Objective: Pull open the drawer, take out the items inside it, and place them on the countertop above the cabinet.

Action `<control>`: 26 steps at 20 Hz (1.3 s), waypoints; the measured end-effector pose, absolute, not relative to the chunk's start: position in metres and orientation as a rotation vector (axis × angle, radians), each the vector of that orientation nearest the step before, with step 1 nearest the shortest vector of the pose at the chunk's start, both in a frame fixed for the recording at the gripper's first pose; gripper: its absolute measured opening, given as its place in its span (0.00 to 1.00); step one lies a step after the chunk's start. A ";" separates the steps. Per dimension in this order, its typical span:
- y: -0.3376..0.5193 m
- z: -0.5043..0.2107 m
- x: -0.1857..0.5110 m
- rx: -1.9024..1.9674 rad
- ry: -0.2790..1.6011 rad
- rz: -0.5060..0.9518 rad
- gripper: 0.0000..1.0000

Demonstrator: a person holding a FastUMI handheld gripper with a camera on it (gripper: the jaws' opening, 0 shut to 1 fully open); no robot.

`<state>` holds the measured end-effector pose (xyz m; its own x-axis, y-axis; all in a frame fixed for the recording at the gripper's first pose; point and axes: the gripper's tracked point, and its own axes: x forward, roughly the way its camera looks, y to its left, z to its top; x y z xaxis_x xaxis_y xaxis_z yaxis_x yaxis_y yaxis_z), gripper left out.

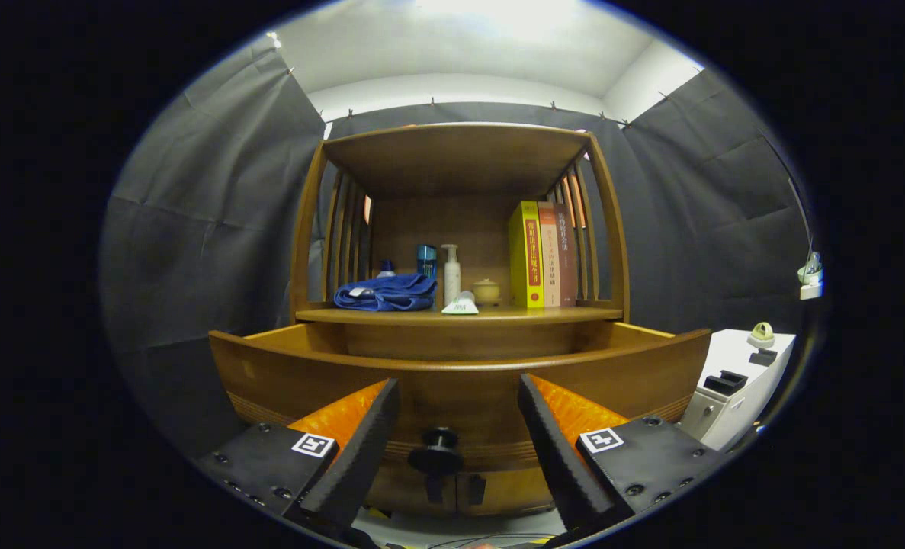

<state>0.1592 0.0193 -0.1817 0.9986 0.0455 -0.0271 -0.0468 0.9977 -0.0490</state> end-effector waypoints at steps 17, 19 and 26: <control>0.014 -0.224 0.172 -0.097 0.096 0.003 0.98; 0.015 -0.224 0.174 -0.093 0.100 0.003 0.98; 0.013 -0.222 0.207 -0.082 0.144 0.002 0.98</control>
